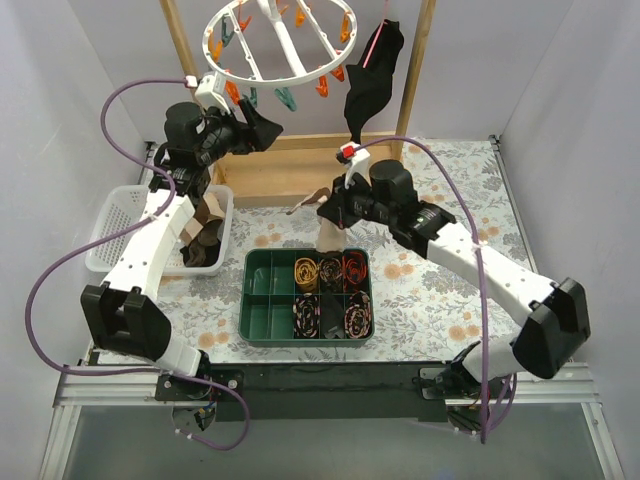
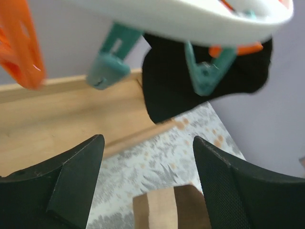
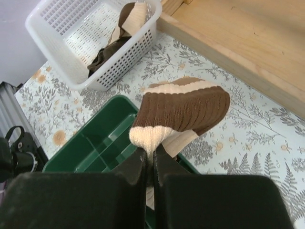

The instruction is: Remove the socks clipped to the hanger

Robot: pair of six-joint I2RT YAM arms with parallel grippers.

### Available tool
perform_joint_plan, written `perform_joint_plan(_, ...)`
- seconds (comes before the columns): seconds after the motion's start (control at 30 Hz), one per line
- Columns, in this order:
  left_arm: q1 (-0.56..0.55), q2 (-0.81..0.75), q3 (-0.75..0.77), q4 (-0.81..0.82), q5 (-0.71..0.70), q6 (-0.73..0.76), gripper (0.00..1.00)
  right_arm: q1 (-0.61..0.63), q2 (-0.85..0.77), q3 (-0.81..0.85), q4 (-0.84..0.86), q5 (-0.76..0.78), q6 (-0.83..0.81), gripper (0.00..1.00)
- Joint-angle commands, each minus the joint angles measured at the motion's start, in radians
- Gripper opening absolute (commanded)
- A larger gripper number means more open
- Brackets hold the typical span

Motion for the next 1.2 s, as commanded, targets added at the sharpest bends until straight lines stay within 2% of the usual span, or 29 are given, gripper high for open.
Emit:
perform_joint_plan(0.0,-0.003,-0.104,-0.086,-0.006,0.237,-0.035,0.74,0.004,-0.119,-0.053,-0.09,-0.036,-0.064,0.01)
perform_joint_plan(0.1,-0.003,-0.139,-0.141,0.068,0.447,-0.091,0.74,0.004,-0.183,-0.088,-0.133,-0.075,-0.082,0.01)
perform_joint_plan(0.13,-0.003,-0.154,-0.187,0.161,0.509,-0.116,0.74,0.004,-0.209,-0.092,-0.145,-0.091,-0.096,0.01)
perform_joint_plan(0.17,-0.003,-0.162,-0.218,0.23,0.638,-0.16,0.74,0.004,-0.222,-0.097,-0.173,-0.105,-0.105,0.01)
perform_joint_plan(0.2,-0.001,-0.17,-0.249,0.311,0.693,-0.255,0.74,0.003,-0.231,-0.105,-0.185,-0.132,-0.111,0.01)
perform_joint_plan(0.27,-0.004,-0.185,-0.353,0.608,0.791,-0.397,0.74,0.003,-0.263,-0.111,-0.213,-0.163,-0.131,0.01)
perform_joint_plan(0.3,-0.004,-0.187,-0.397,0.739,0.86,-0.573,0.75,0.003,-0.274,-0.119,-0.233,-0.193,-0.136,0.01)
perform_joint_plan(0.33,-0.006,-0.184,-0.456,0.971,0.885,-0.651,0.75,0.003,-0.297,-0.122,-0.239,-0.207,-0.14,0.01)
perform_joint_plan(0.37,-0.009,-0.168,-0.476,1.058,0.897,-0.714,0.75,0.003,-0.308,-0.123,-0.248,-0.221,-0.14,0.01)
perform_joint_plan(0.43,-0.035,-0.144,-0.491,1.183,0.923,-0.835,0.75,0.003,-0.338,-0.123,-0.265,-0.261,-0.14,0.01)
perform_joint_plan(0.5,-0.099,-0.101,-0.493,1.229,0.969,-0.878,0.75,0.004,-0.357,-0.12,-0.271,-0.296,-0.131,0.01)
perform_joint_plan(0.63,-0.162,-0.078,-0.556,1.472,0.977,-0.992,0.77,0.003,-0.398,-0.091,-0.288,-0.33,-0.113,0.01)
perform_joint_plan(0.73,-0.194,-0.102,-0.594,1.452,0.971,-0.952,0.78,0.003,-0.414,-0.076,-0.288,-0.387,-0.094,0.01)
perform_joint_plan(0.8,-0.217,-0.134,-0.62,1.383,0.951,-0.831,0.78,0.003,-0.418,-0.063,-0.287,-0.416,-0.085,0.01)
perform_joint_plan(0.87,-0.239,-0.197,-0.628,1.178,0.91,-0.691,0.79,0.003,-0.423,-0.053,-0.278,-0.43,-0.078,0.01)
perform_joint_plan(0.9,-0.269,-0.217,-0.61,1.065,0.891,-0.507,0.79,0.001,-0.424,-0.051,-0.271,-0.442,-0.07,0.01)
perform_joint_plan(0.93,-0.288,-0.251,-0.594,0.822,0.865,-0.392,0.79,0.003,-0.423,-0.05,-0.262,-0.448,-0.053,0.01)
perform_joint_plan(1.0,-0.346,-0.268,-0.559,0.627,0.789,-0.162,0.79,0.003,-0.421,-0.048,-0.227,-0.474,-0.038,0.01)
perform_joint_plan(1.03,-0.357,-0.269,-0.542,0.541,0.778,-0.136,0.8,0.003,-0.418,-0.048,-0.213,-0.481,-0.019,0.01)
perform_joint_plan(1.17,-0.377,-0.28,-0.58,0.565,0.756,-0.15,0.8,0.003,-0.415,-0.045,-0.153,-0.496,0.024,0.01)
